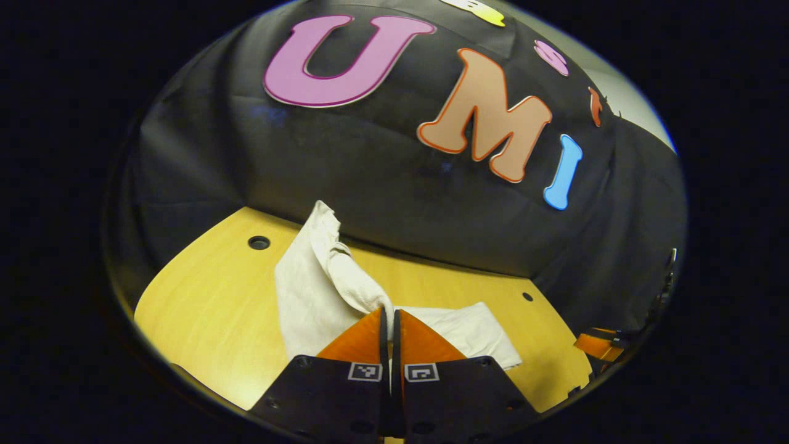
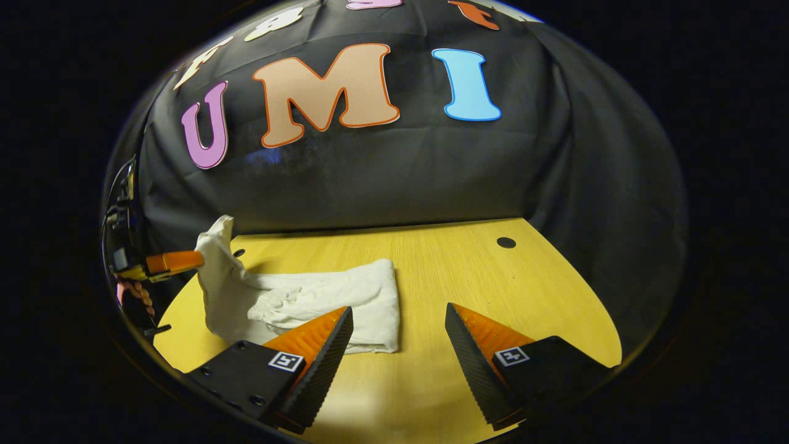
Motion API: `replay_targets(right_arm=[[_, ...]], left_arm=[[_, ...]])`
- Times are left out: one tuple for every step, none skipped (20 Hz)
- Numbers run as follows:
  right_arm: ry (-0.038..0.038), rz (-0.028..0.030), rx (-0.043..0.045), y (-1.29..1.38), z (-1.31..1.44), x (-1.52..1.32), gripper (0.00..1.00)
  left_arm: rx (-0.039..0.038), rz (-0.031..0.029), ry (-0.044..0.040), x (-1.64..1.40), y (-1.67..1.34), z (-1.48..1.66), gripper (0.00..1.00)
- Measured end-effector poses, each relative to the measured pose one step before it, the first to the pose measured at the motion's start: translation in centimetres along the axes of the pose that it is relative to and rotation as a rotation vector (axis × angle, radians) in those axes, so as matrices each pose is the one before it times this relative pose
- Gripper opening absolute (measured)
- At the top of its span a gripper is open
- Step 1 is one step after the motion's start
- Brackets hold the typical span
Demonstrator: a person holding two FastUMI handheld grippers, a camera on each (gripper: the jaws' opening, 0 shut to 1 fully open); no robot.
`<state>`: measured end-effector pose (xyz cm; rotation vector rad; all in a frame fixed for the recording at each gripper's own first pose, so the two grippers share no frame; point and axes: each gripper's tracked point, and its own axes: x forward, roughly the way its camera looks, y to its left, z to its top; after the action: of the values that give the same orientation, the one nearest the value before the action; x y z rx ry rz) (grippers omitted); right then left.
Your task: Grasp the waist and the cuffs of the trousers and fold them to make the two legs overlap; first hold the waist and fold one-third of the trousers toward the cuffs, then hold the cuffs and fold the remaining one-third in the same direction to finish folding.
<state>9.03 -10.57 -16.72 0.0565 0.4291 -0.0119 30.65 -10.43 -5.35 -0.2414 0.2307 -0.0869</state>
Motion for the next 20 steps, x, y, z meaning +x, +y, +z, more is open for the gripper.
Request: replay_targets(right_arm=[[0.00351, 0.00735, -0.00376, -0.68, -0.056, -0.02, 0.96], [0.00187, 0.00448, -0.00143, -0.77, 0.087, 0.084, 0.96], [0.00452, 0.00627, 0.00087, -0.641, -0.061, 0.031, 0.92], [0.00328, 0.00533, 0.00247, -0.546, 0.035, 0.061, 0.92], [0.00087, 0.0061, 0.00321, -0.619, 0.079, 0.195, 0.92], [0.0017, 0.00494, 0.00007, -0.581, 0.06, -0.006, 0.97], [-0.00058, 0.00122, -0.00356, -0.653, 0.052, 0.006, 0.97], [-0.00279, 0.00145, -0.00282, -0.536, 0.15, -0.053, 0.97], [0.00193, 0.00255, 0.00119, -0.501, -0.093, -0.022, 0.97], [0.00134, 0.00371, 0.00688, -0.36, -0.006, -0.125, 0.97], [0.00391, 0.00342, 0.00632, -0.325, -0.098, -0.034, 0.97], [0.0019, 0.00119, 0.00004, -0.28, -0.145, -0.153, 0.97], [0.00054, -0.00226, -0.00554, -0.299, -0.202, -0.108, 0.97], [0.00208, -0.0008, -0.0048, -0.194, -0.06, -0.122, 0.97], [0.00333, 0.00106, -0.00227, -0.106, -0.286, -0.203, 0.97], [0.00049, 0.00303, 0.00151, -0.004, -0.051, -0.176, 0.97], [0.00109, 0.00205, 0.00179, 0.058, -0.014, -0.071, 0.97], [-0.0026, 0.00189, 0.0013, 0.052, 0.085, -0.272, 0.96], [-0.00549, 0.00272, 0.00341, 0.079, 0.102, -0.308, 0.96], [-0.0015, 0.0026, 0.00435, 0.1, 0.036, -0.204, 0.97]], left_arm=[[-0.00222, -0.0218, -0.00648, 0.438, -2.1, 0.198, 0.0], [-0.00014, -0.02458, -0.00458, 0.631, -2.232, 0.185, 0.0], [0.00703, -0.02094, -0.00594, 0.726, -2.167, 0.157, 0.0], [0.01354, -0.02185, -0.00069, 0.691, -2.132, -0.062, 0.0], [0.01785, -0.01924, 0.00418, 0.823, -2.136, -0.071, 0.0], [0.01743, -0.01538, 0.0103, 0.705, -1.584, -0.438, 0.0], [0.01334, -0.01452, 0.00839, 0.655, -1.474, -0.437, 0.0], [0.00646, -0.0216, 0.01318, 0.618, -1.627, -0.64, 0.0], [0.00138, -0.0194, 0.01091, 0.587, -1.393, -0.712, 0.0], [0.00309, -0.01701, 0.01497, 0.462, -1.202, -0.933, 0.0], [0.00884, -0.00544, 0.01571, 0.643, -0.915, -1.091, 0.0], [0.01475, 0.00422, 0.02662, 0.811, -0.362, -1.358, 0.0], [0.01289, 0.00211, 0.02893, 0.578, -0.256, -1.506, 0.0], [0.01276, -0.00101, 0.0247, 0.732, -0.562, -1.594, 0.0], [0.01344, -0.00479, 0.02231, 0.634, -0.47, -1.168, 0.0], [0.0185, -0.0022, 0.01579, 0.718, -0.447, -1.194, 0.0], [0.01821, -0.00217, 0.02184, 0.456, -0.302, -1.064, 0.0], [0.0118, -0.00361, 0.01324, 0.313, -0.323, -0.979, 0.0], [0.00767, -0.006, 0.01387, 0.419, -0.347, -0.74, 0.0], [0.00484, -0.01273, 0.01261, 0.208, -0.382, -0.656, 0.03]])
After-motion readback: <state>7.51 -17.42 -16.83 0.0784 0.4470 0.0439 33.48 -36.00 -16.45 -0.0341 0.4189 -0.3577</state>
